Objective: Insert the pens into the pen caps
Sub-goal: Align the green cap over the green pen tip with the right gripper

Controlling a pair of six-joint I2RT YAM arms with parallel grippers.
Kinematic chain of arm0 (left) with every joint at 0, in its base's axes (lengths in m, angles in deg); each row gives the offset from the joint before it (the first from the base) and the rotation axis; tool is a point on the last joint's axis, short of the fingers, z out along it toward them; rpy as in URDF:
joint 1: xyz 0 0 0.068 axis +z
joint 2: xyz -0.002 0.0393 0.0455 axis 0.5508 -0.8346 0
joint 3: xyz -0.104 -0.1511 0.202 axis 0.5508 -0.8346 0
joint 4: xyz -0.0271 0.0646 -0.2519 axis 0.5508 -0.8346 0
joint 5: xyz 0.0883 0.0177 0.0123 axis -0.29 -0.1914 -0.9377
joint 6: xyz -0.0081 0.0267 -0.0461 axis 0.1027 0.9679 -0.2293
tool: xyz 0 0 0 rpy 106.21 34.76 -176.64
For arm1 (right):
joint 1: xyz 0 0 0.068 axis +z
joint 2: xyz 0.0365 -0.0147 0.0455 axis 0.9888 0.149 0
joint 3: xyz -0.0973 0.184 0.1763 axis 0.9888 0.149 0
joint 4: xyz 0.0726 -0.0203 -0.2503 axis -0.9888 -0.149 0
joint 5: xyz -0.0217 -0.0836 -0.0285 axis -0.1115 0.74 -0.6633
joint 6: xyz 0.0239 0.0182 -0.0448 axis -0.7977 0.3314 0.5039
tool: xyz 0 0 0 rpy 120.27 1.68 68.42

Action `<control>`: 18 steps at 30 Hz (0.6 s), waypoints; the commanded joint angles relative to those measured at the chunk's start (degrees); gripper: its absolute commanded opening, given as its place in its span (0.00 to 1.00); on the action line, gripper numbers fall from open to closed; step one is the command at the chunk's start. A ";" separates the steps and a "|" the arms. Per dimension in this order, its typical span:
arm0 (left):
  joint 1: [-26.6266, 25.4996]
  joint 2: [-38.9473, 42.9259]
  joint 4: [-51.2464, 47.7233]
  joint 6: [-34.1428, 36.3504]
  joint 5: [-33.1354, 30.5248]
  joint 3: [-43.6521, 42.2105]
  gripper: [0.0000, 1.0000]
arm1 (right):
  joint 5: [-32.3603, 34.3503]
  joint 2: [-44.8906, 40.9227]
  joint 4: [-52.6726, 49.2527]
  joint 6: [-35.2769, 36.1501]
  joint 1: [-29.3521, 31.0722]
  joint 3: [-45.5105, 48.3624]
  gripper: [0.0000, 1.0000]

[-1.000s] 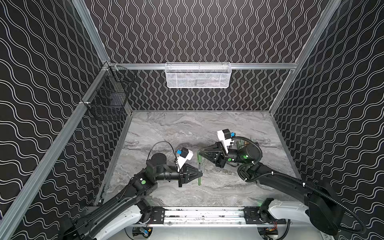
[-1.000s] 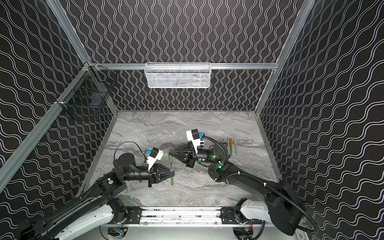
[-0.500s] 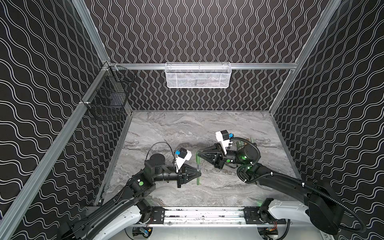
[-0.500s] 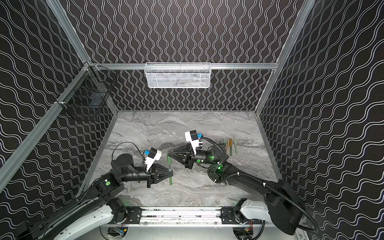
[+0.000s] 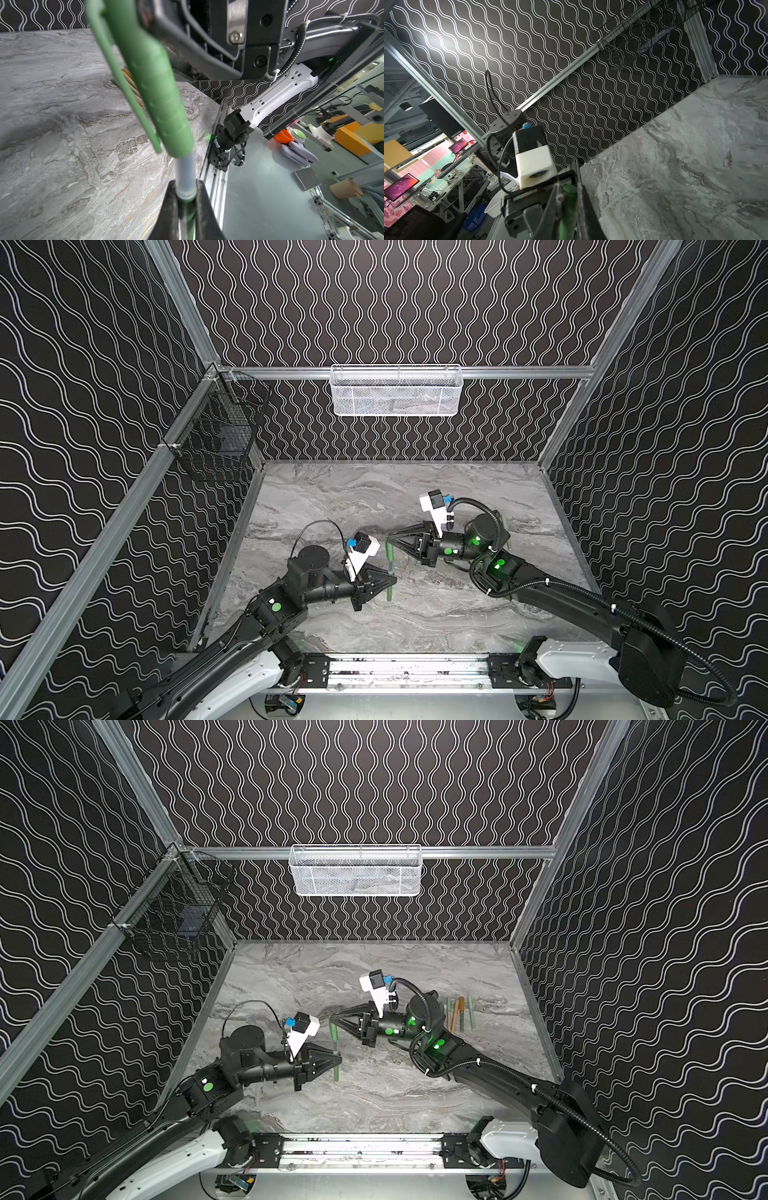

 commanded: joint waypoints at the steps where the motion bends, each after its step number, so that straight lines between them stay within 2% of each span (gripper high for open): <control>1: -0.09 0.42 7.68 3.68 0.88 1.52 0.00 | 1.91 0.51 -9.25 1.56 -0.04 0.20 0.14; 8: -0.09 0.88 4.48 5.88 -2.54 3.23 0.00 | -0.07 0.29 -11.39 3.11 0.34 0.31 0.14; 14: -0.09 0.94 5.41 6.00 -1.89 4.11 0.00 | -0.52 -2.02 -8.13 5.95 1.88 3.24 0.14; 18: -0.09 1.51 6.50 5.78 -1.32 4.69 0.00 | -1.26 -1.47 -3.97 5.13 2.63 5.14 0.15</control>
